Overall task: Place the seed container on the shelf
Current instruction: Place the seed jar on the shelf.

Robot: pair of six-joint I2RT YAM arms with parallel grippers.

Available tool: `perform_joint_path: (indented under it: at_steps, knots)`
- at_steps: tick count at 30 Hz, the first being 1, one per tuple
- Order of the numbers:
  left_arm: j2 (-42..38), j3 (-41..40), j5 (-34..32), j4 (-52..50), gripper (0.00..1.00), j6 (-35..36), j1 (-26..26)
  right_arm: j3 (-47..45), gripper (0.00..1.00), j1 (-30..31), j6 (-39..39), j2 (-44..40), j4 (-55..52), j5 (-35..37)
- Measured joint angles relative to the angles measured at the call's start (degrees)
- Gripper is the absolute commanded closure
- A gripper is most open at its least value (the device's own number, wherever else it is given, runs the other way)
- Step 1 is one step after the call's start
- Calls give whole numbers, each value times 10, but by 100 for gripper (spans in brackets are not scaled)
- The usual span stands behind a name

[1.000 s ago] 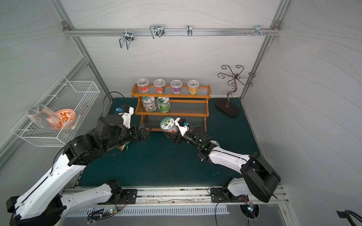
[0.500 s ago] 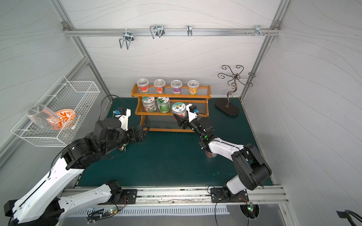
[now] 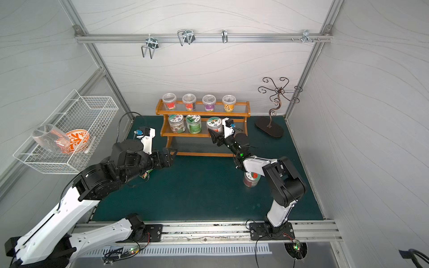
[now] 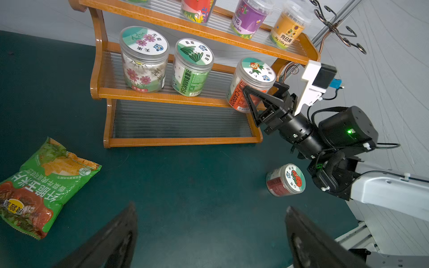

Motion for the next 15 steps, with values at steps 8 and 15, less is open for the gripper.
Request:
perform_joint_path:
  at_steps: [8,15]
  knots:
    - [4,0,-7,12,0,5,4,33,50,-4,3,51,3,-8]
    - [4,0,-7,20,1,7,8,61,49,-5,3,83,12,-8]
